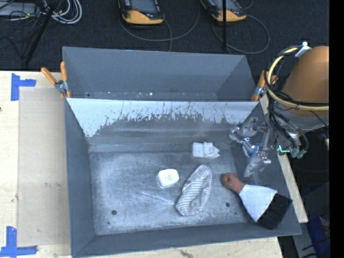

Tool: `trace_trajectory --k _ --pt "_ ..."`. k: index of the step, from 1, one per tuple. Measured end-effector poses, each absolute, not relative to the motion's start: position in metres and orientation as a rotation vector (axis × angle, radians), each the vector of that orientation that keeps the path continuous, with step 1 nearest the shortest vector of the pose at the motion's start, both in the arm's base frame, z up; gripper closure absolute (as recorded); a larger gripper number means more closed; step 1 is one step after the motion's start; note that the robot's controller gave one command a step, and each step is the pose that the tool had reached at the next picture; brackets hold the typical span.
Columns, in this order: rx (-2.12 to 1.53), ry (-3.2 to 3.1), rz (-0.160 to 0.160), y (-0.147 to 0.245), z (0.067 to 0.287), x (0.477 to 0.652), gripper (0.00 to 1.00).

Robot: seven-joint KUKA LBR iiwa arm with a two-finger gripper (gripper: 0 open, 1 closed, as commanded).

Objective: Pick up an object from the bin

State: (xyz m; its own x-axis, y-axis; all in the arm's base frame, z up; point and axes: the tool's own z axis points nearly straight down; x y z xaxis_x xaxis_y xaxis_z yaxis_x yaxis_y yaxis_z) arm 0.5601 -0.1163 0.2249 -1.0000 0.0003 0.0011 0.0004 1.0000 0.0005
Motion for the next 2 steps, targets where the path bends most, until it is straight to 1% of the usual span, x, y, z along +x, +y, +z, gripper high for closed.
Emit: trace_trajectory --k 1,2 --pt "0.003 -3.141 -0.001 -0.116 0.225 0.56 0.0" --pt "0.159 -3.139 0.0 -0.09 0.179 0.546 0.0"
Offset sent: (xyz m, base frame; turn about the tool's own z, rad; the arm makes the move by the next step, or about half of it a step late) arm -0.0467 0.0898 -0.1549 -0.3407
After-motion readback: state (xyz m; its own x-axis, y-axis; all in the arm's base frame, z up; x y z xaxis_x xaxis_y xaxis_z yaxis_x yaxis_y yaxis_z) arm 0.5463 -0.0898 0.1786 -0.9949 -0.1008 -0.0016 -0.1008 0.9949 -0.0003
